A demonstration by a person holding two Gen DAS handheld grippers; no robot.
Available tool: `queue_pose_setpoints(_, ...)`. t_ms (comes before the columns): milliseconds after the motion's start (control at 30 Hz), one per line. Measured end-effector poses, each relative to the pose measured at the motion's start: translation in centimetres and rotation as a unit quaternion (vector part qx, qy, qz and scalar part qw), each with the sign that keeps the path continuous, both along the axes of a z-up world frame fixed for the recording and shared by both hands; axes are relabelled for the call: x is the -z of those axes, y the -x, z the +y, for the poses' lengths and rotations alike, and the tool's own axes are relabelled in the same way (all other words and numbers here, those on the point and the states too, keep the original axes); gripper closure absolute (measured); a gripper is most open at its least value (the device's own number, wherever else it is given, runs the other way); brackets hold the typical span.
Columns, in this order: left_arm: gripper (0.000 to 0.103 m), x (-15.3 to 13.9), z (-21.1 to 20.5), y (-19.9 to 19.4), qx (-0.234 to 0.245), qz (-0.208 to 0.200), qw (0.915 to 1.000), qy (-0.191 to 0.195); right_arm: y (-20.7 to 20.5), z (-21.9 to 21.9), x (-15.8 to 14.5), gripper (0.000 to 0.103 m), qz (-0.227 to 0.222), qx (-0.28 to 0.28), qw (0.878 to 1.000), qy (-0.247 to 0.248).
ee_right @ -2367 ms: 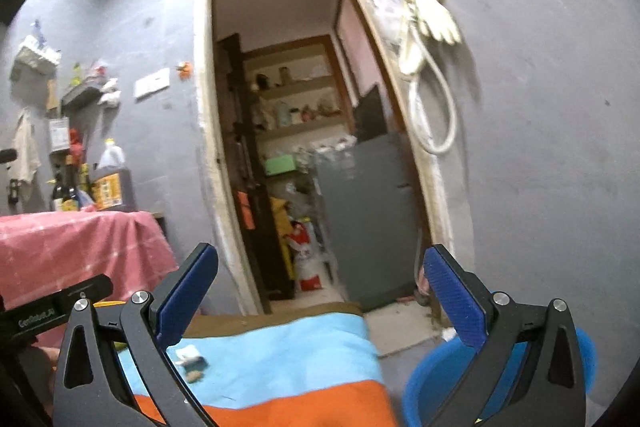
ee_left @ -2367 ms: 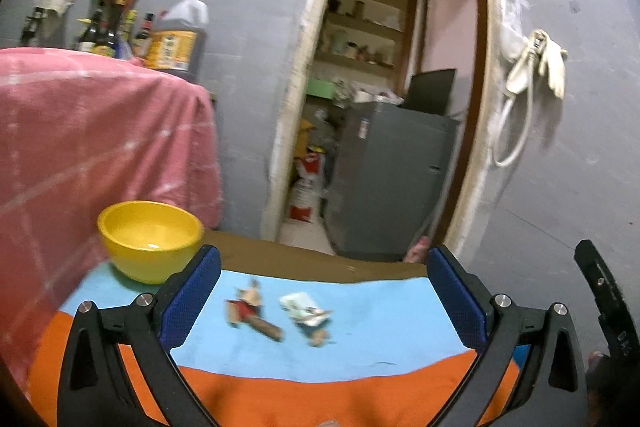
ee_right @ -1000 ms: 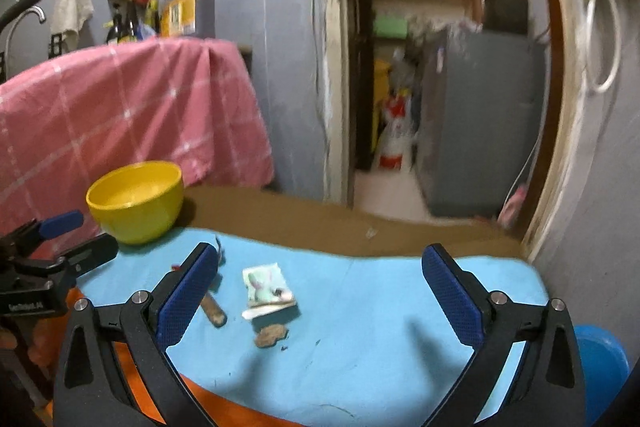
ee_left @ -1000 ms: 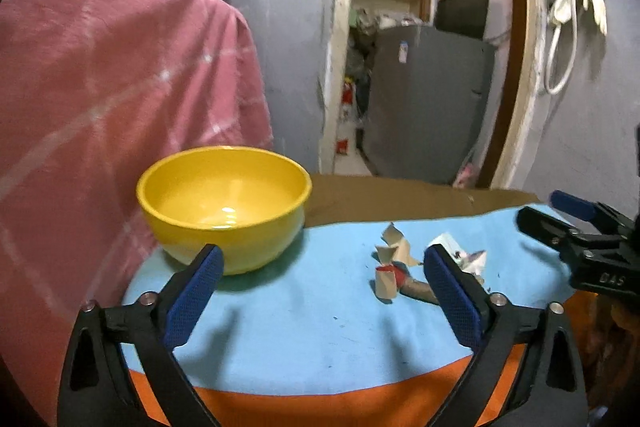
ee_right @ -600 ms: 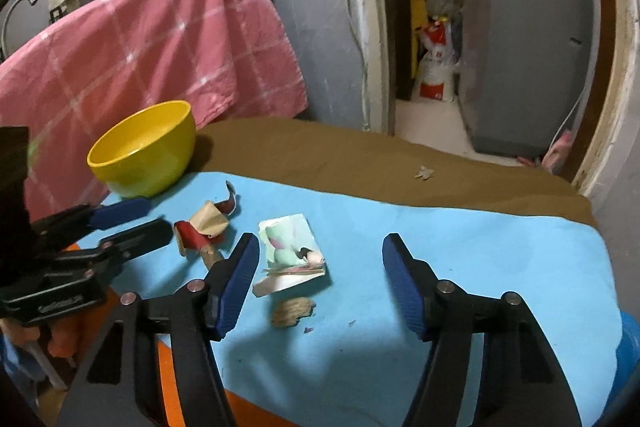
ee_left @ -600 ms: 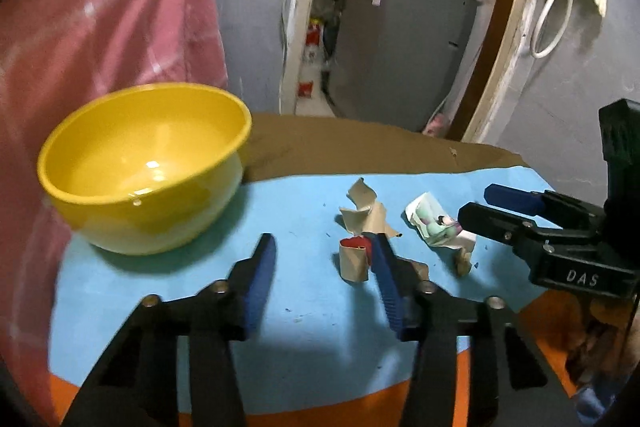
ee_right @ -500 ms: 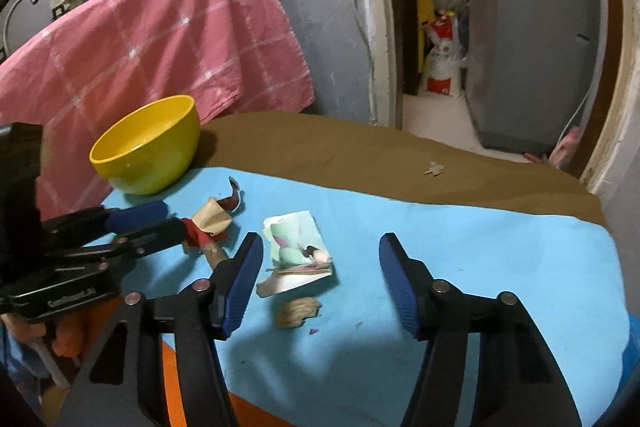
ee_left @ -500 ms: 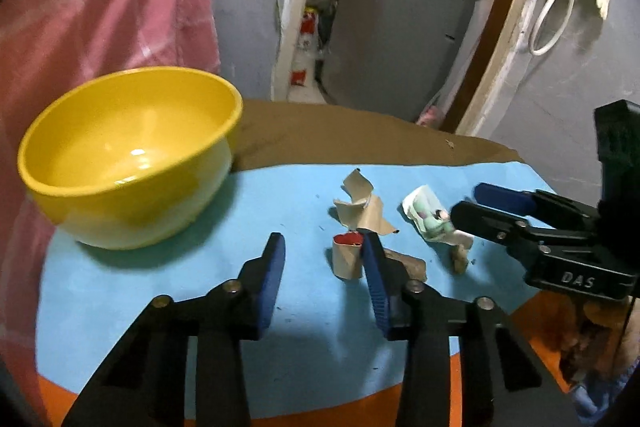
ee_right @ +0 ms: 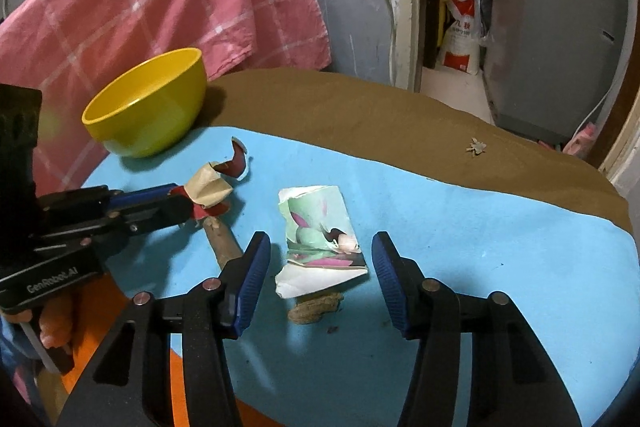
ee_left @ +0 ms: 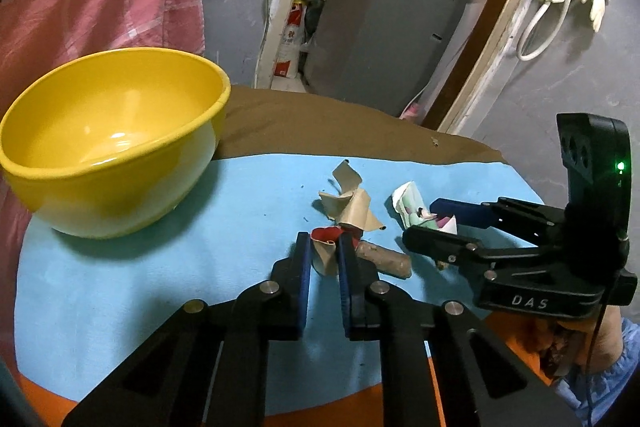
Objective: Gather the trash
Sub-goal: 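Grasp the white paper card with the right tool while the left tool grasps the tan paper scrap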
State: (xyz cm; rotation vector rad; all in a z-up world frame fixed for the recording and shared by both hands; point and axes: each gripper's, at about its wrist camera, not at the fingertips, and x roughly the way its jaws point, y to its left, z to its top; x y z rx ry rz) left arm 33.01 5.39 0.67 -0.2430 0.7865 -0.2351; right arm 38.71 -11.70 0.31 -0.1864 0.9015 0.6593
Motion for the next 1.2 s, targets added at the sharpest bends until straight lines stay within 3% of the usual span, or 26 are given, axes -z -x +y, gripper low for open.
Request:
queue_pose_setpoints(167,0.094,0.1,-0.2,0.2,-0.002,-0.006,1.0,-0.002,0.4,1.0,0.3,0.065,-0.006,-0.014,1.0,0.028)
queue_pose_setpoints(300,0.094,-0.2,-0.3,0.6,-0.002,-0.024,0.9997,0.001,0.9,1.2,0.3,0.065,-0.019,-0.019,0.999,0.042)
queue_pose_setpoints(467,0.095,-0.4,-0.5,1.3,-0.005,-0.047,0.9989,-0.004,1.2,0.2,-0.6,0.065,-0.037,-0.007,0.999,0.014)
queue_pose_setpoints(633,0.095,-1.6,-1.1,2.8,-0.018,-0.091,0.9956,-0.016,2.1,-2.1,-2.7,0.065,-0.093,0.031,0.994,-0.038)
queue_pose_setpoints(800,0.094,-3.7,-3.0,4.3,-0.028,-0.139,0.9899,-0.013,4.9,-5.0,-5.4,0.065,-0.194,0.07,0.973,-0.102)
queue_pose_setpoints(967,0.094,-5.8,-6.2,5.7,-0.019,-0.183,0.9828,-0.006,8.4,-7.0,-7.5,0.065,-0.285,0.095,0.948,-0.102)
queue_pose_setpoints(1200,0.094,-7.9,-11.3,6.9,0.027,-0.215,0.9763,0.008,11.8,-12.8,-9.2,0.065,-0.33,0.16,0.921,-0.13)
